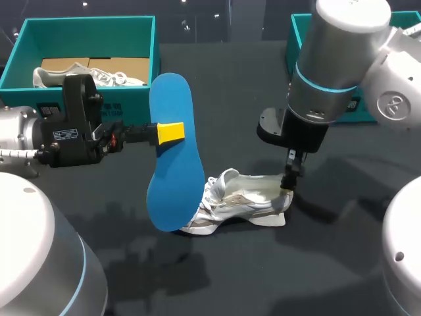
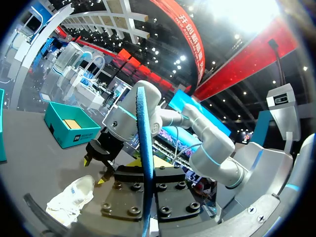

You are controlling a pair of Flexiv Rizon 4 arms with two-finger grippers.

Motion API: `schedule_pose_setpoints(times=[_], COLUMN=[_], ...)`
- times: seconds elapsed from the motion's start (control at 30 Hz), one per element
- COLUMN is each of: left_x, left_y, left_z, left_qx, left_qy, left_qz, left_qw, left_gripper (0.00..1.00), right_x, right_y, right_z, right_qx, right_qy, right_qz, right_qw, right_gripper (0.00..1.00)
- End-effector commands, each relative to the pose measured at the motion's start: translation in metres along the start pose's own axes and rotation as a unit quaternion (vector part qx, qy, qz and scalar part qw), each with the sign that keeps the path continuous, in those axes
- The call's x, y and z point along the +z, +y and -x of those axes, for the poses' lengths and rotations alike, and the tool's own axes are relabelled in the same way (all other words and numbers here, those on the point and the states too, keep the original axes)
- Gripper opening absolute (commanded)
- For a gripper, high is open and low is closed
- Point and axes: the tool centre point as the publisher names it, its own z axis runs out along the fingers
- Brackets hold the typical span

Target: Take the shoe out of the shoebox, open the shoe tongue, remove and reinsert the insole, then place the shoe into the shoebox

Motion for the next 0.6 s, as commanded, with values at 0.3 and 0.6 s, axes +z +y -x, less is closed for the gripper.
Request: schedule_pose_setpoints(times=[0.3, 0.6], left_x=[0.001, 0.001], left_y=[0.001, 0.001], left_z=[0.0, 0.0], left_qx=[0.0, 0.0], left_qy=[-0.001, -0.001], left_qz=[-0.001, -0.001], left_qw=[1.0, 1.0], left_gripper=[0.0, 0.0], right_x=[0.013, 0.029], right_y=[0.042, 0.056], right_z=[0.015, 0.019], right_qx=[-0.01, -0.013], right_qy=[0.007, 0.001], right_qz=[-0.044, -0.042], right_qw=[0.999, 0.999], right_gripper=[1.0, 0.92])
